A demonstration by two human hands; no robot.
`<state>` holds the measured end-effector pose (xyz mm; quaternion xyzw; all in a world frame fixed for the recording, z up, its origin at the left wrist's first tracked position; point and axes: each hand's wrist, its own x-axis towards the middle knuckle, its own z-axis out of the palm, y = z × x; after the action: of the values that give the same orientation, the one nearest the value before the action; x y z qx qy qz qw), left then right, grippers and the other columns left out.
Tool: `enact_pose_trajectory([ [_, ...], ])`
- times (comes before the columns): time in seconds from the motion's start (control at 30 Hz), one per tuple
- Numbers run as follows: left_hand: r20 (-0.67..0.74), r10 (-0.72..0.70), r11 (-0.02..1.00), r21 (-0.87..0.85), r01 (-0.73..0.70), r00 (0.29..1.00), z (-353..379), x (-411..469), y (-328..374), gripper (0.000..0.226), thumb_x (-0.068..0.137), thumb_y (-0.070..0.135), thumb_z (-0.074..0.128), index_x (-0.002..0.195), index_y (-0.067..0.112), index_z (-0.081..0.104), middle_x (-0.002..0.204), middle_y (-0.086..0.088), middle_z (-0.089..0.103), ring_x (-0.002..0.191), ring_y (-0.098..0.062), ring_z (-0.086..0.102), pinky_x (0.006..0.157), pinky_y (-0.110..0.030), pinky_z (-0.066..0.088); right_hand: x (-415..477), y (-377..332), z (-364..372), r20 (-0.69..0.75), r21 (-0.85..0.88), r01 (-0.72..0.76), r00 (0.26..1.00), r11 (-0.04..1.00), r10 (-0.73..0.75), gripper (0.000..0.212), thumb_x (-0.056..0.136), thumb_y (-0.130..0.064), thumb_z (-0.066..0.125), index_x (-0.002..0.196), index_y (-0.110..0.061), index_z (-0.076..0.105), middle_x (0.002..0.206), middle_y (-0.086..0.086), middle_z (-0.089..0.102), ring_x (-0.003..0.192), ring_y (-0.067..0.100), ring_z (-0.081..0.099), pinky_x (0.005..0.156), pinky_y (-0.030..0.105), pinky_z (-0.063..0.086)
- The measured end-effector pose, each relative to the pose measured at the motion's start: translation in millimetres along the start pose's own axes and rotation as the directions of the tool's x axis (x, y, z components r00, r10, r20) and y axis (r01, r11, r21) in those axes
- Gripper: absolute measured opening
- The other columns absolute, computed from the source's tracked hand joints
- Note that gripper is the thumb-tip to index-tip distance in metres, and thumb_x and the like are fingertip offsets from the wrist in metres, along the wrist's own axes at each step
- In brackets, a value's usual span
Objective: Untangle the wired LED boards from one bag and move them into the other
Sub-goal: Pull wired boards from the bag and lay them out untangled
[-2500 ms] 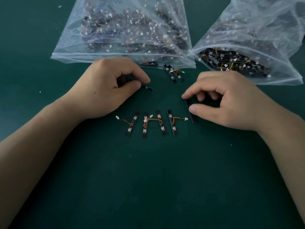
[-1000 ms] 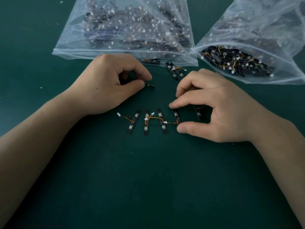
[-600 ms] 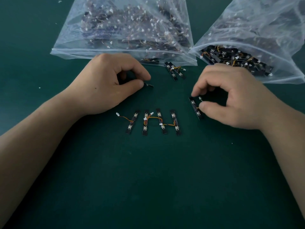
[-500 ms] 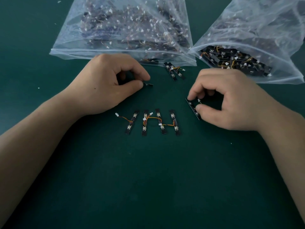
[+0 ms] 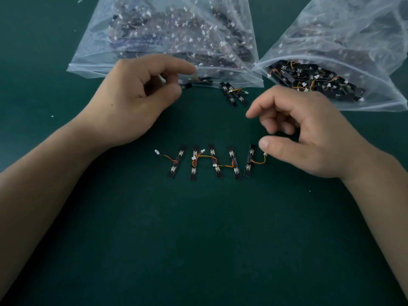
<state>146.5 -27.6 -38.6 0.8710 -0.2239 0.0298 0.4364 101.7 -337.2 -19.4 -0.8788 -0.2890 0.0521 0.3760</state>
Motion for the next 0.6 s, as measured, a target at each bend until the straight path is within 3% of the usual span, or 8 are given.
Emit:
enact_pose_trajectory([
  [0.1, 0.010, 0.006, 1.000, 0.013, -0.006, 1.000, -0.1, 0.2, 1.1, 0.033, 0.105, 0.016, 0.056, 0.123, 0.040, 0.070, 0.091, 0.019, 0.058, 0.072, -0.005, 0.047, 0.071, -0.010, 0.038, 2.1, 0.2, 1.4, 0.011, -0.062, -0.003, 1.000, 0.998, 0.004, 0.025, 0.083, -0.038, 0.066, 0.106, -0.030, 0.070, 0.079, -0.011, 0.057, 0.064, 0.022, 0.050, 0.059, 0.034, 0.043],
  [0.23, 0.018, -0.007, 1.000, 0.000, 0.007, 1.000, 0.4, -0.2, 4.0, 0.029, 0.103, 0.018, 0.056, 0.113, 0.041, 0.070, 0.086, 0.015, 0.062, 0.067, -0.008, 0.050, 0.065, -0.015, 0.041, 2.9, -1.4, 4.6, 0.055, -0.172, 0.023, 0.998, 0.985, -0.014, 0.021, 0.081, -0.048, 0.072, 0.094, -0.032, 0.073, 0.085, -0.015, 0.059, 0.072, 0.016, 0.056, 0.064, 0.040, 0.048],
  [0.33, 0.021, -0.020, 0.999, -0.038, 0.021, 1.000, 1.0, -0.6, 5.7, 0.023, 0.101, 0.021, 0.060, 0.113, 0.037, 0.071, 0.087, 0.003, 0.067, 0.070, -0.019, 0.060, 0.066, -0.021, 0.048, 2.0, -1.0, 4.2, 0.065, -0.138, 0.019, 0.998, 0.990, -0.010, 0.017, 0.081, -0.044, 0.077, 0.091, -0.031, 0.075, 0.090, -0.013, 0.063, 0.079, 0.017, 0.062, 0.066, 0.041, 0.050],
  [0.47, 0.047, -0.020, 0.998, -0.054, 0.023, 0.999, 2.1, -0.8, 6.1, 0.018, 0.098, 0.022, 0.065, 0.112, 0.030, 0.071, 0.087, 0.007, 0.068, 0.067, -0.004, 0.056, 0.066, -0.012, 0.045, 2.0, -1.5, 5.0, 0.059, -0.114, 0.063, 0.997, 0.991, -0.057, 0.007, 0.084, -0.031, 0.080, 0.083, -0.025, 0.080, 0.089, -0.012, 0.065, 0.075, 0.017, 0.063, 0.065, 0.035, 0.048],
  [0.6, 0.056, -0.035, 0.998, -0.053, 0.038, 0.998, 1.9, -1.2, 5.7, 0.019, 0.096, 0.024, 0.067, 0.112, 0.033, 0.072, 0.087, 0.010, 0.069, 0.066, -0.003, 0.056, 0.066, -0.011, 0.045, 1.8, -1.3, 6.9, 0.054, -0.086, 0.080, 0.996, 0.993, -0.076, 0.006, 0.083, -0.028, 0.083, 0.084, -0.023, 0.080, 0.088, -0.012, 0.068, 0.072, 0.017, 0.061, 0.064, 0.033, 0.048],
])
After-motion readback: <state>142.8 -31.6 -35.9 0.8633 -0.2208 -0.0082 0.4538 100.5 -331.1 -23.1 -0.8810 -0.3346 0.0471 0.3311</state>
